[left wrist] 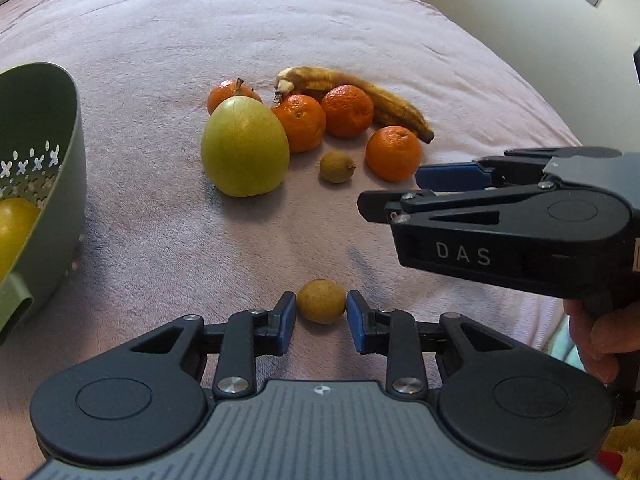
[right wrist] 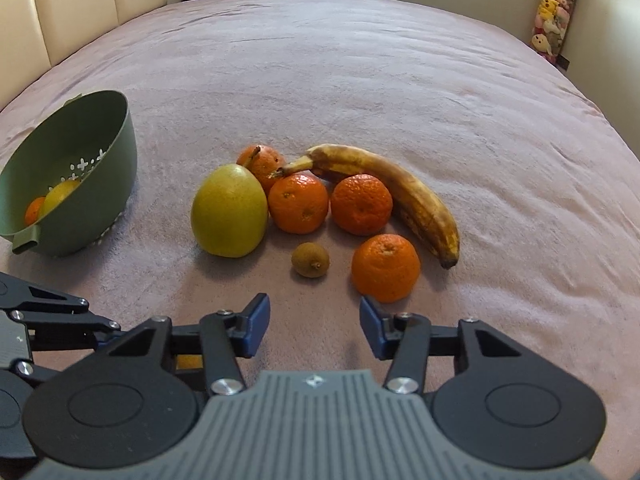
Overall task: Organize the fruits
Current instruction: 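Move the left tool back to the fruit and grasp a small kiwi, then grasp a second kiwi with the right tool while the left tool holds its kiwi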
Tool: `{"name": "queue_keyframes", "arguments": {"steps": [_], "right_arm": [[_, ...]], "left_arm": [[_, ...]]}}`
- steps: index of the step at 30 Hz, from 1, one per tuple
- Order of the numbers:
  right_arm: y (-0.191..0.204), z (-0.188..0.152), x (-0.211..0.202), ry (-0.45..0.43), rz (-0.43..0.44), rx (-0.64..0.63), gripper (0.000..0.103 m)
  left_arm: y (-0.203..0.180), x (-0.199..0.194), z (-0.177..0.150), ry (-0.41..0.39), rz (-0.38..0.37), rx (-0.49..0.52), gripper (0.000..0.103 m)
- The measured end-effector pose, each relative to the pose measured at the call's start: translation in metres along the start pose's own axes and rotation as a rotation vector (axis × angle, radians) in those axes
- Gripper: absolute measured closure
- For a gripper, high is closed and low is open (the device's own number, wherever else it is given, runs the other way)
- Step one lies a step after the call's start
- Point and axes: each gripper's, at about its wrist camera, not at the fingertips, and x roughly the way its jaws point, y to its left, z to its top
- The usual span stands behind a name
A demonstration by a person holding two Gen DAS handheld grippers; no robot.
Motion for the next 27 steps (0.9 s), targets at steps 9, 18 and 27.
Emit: {"name": "queue_keyframes", "arguments": {"steps": [9, 18, 27], "right_arm": [[0.01, 0.006, 0.012, -0.04, -0.011, -0.084, 0.078], [0.015, 0.011, 0.029, -0.028, -0.039, -0.118, 0.077], [0.019, 0.014, 0.045, -0.004, -0.066, -0.138, 0.078]], "left_arm": [[-0.001, 0.004, 0.003, 0.001, -0.011, 0.021, 0.073], [0.017, -0.013, 0.013, -0.072, 0.035, -0.06, 0.073], [0.026, -0.02, 0.016, -0.094, 0.047, -0.102, 0.073]]}}
